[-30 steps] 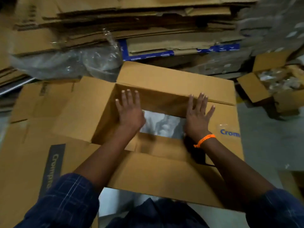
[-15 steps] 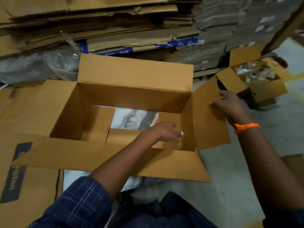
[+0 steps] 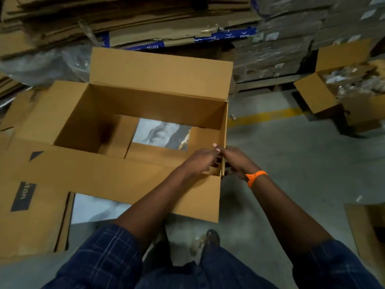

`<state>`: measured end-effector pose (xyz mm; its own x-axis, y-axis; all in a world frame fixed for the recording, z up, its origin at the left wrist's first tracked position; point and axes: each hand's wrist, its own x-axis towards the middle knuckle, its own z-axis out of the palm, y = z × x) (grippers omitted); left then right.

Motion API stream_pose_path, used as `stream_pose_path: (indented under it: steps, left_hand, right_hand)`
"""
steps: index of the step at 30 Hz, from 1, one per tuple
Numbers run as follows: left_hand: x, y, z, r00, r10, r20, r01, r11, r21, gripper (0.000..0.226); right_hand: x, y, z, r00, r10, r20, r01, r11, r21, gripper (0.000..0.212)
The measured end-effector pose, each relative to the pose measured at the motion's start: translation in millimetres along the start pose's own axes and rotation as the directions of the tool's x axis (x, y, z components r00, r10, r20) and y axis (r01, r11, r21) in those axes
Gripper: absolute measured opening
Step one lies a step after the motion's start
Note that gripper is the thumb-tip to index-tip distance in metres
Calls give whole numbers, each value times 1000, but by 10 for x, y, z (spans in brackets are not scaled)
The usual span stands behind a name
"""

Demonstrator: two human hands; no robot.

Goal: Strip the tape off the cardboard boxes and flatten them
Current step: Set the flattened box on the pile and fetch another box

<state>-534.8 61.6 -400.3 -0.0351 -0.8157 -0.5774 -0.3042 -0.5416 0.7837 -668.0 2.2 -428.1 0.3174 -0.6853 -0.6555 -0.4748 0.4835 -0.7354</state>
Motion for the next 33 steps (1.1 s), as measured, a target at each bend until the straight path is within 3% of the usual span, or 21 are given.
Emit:
stream_pose_path:
  steps: [2, 4, 6, 8, 11, 14, 16, 19, 21, 23, 25, 26, 28, 29, 30, 31, 32, 33]
  left_hand:
    - [-22, -20, -27, 999, -20, -26, 19, 999, -26, 30]
    - [-52, -11, -46, 995, 47, -82, -45, 999, 30, 30]
    - [-50, 27, -71, 979, 147, -140, -136, 987, 86, 36]
    - [-50, 102, -102, 955, 232, -183, -223, 972, 68, 44]
    - [-103, 312, -190, 920, 279, -275, -301, 953, -40, 54]
    - [-167, 618, -246, 906, 336, -257, -373, 921, -112, 70]
    - [-175, 803, -216, 909, 363, -203, -387, 918, -91, 77]
    - [-208, 902, -139, 881, 424, -209, -417, 905, 77, 66]
    - [-295, 760, -189, 869, 437, -231, -397, 896, 201, 50]
    - [-435, 392, -308, 851, 426, -307, -274, 859, 433, 42]
    - [-653, -164, -459, 705, 442, -555, 26, 765, 643, 48]
    - [-769, -459, -518, 595, 412, -690, 164, 778, 607, 58]
    - [-1023, -925, -540, 448, 63, -892, 289, 933, 212, 91]
    - [-1124, -1075, -503, 442, -172, -880, 222, 972, -78, 108]
    - [-1220, -1135, -459, 500, -343, -795, 82, 933, -351, 114]
    - [-1270, -1162, -441, 584, -432, -687, -106, 798, -593, 105]
    - [-1276, -1153, -450, 669, -470, -576, -265, 574, -775, 88]
    - [-1259, -1165, -499, 702, -495, -511, -348, 388, -854, 70]
  right_hand:
    - [21, -89, 30, 987, -84, -140, 60, 984, -168, 22]
    - [6, -164, 76, 949, -187, -255, 86, 930, -359, 18]
    - [-37, -240, 104, 898, -284, -336, 115, 889, -444, 19]
    - [-115, -312, 74, 811, -390, -435, 171, 870, -462, 22]
    - [-286, -482, -28, 605, -578, -547, 360, 812, -459, 21]
    - [-380, -623, -38, 439, -699, -565, 553, 705, -444, 47]
    - [-390, -616, 11, 383, -732, -563, 631, 653, -420, 55]
    - [-400, -582, 63, 348, -719, -601, 688, 631, -357, 58]
    - [-425, -547, 95, 334, -706, -624, 686, 636, -352, 65]
    - [-456, -469, 152, 333, -708, -623, 675, 640, -367, 70]
    - [-505, -356, 251, 363, -711, -602, 672, 648, -360, 73]
    - [-530, -295, 287, 377, -713, -591, 675, 648, -351, 74]
    - [-562, -215, 355, 389, -727, -566, 696, 634, -336, 77]
    - [-578, -183, 390, 378, -741, -555, 706, 619, -345, 77]
    - [-605, -170, 430, 362, -760, -540, 716, 598, -361, 77]
    - [-646, -170, 474, 344, -786, -514, 727, 569, -384, 77]
    - [-693, -180, 521, 321, -818, -478, 738, 532, -415, 77]
    - [-742, -189, 555, 295, -852, -433, 746, 489, -452, 77]
